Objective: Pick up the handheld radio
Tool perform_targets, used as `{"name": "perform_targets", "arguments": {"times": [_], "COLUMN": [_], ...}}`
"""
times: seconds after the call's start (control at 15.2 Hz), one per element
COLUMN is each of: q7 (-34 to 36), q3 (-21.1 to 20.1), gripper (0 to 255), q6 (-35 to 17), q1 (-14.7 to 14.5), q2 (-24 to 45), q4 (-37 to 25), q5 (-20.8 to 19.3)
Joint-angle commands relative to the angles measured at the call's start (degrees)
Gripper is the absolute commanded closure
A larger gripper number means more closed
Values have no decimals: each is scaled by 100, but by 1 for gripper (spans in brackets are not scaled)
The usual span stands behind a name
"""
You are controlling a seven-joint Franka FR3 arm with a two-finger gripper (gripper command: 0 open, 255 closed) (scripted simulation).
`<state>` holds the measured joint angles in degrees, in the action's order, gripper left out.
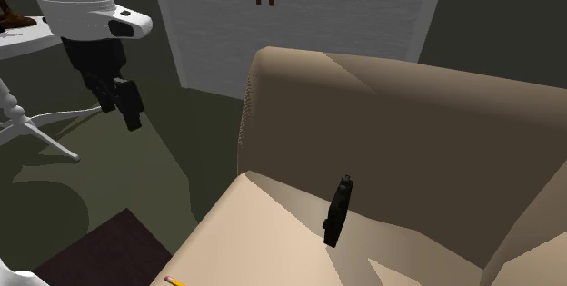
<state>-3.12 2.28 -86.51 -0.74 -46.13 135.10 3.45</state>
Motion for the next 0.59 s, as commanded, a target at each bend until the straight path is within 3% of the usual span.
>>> {"name": "perform_targets", "arguments": {"times": [0.0, 0.53], "q7": [0, -1121], "q3": [0, 935], "gripper": [0, 0], "q6": [0, -389], "q1": [0, 249], "q2": [0, 890], "q4": [0, -391], "q5": [0, -657]}}
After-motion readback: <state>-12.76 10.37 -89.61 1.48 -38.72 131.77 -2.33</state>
